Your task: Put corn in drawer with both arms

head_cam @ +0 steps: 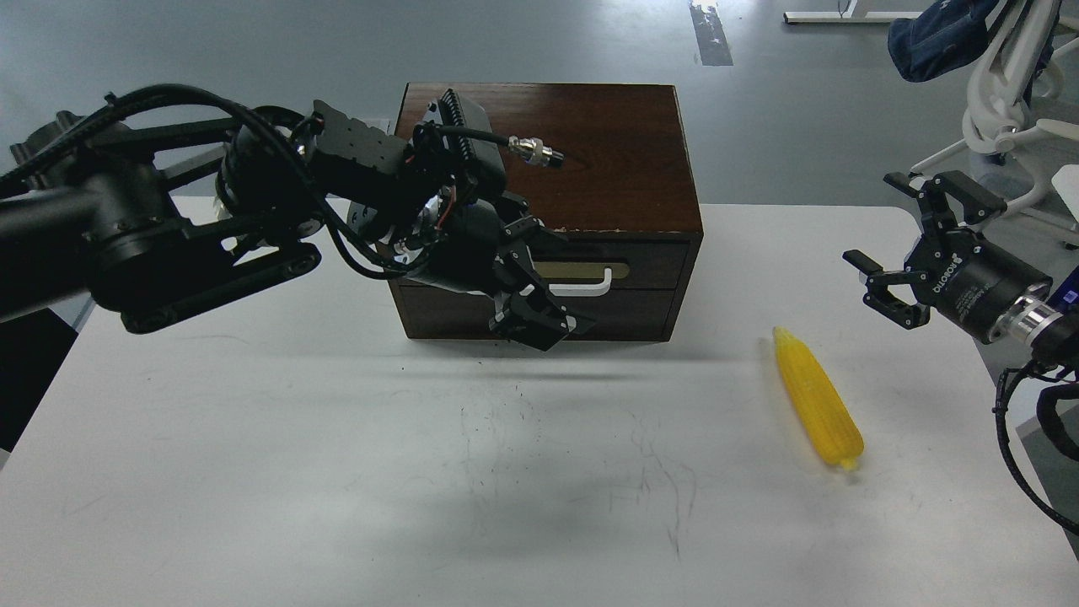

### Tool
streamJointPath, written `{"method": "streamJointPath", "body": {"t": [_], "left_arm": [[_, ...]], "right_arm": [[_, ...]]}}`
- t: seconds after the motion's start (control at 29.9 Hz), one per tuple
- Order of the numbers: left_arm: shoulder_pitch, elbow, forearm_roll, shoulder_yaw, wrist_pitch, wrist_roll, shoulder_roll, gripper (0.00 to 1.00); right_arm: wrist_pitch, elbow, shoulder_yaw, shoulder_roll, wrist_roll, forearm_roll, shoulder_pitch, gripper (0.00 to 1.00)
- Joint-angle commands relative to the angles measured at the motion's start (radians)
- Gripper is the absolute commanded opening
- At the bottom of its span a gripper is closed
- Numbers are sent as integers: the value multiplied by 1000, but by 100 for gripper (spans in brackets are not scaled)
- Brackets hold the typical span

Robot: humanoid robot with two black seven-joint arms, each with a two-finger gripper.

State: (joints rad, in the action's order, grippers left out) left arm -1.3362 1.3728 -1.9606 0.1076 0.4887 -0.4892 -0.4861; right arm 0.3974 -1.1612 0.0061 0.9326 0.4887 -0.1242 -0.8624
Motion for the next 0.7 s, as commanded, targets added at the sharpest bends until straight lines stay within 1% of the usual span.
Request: {"method": "streamJointPath", "body": {"t": [0.0,0.17,0.37,0.57,0.67], "left_arm": [[8,-18,-69,-6,0,1,30,99],[-1,-67,-90,-86,0,1,55,99],[6,-124,-107,-91,0,1,84,99],[8,-150,-110,-92,0,1,103,99],[6,-164,-110,-117,0,1,104,99]], "right_arm": [[0,0,0,2,0,0,0,99],[0,2,0,2,0,0,0,99],[0,2,-1,3,0,0,2,99],[0,0,-3,3,0,0,6,99],[0,2,-3,3,0,0,8,99]]}}
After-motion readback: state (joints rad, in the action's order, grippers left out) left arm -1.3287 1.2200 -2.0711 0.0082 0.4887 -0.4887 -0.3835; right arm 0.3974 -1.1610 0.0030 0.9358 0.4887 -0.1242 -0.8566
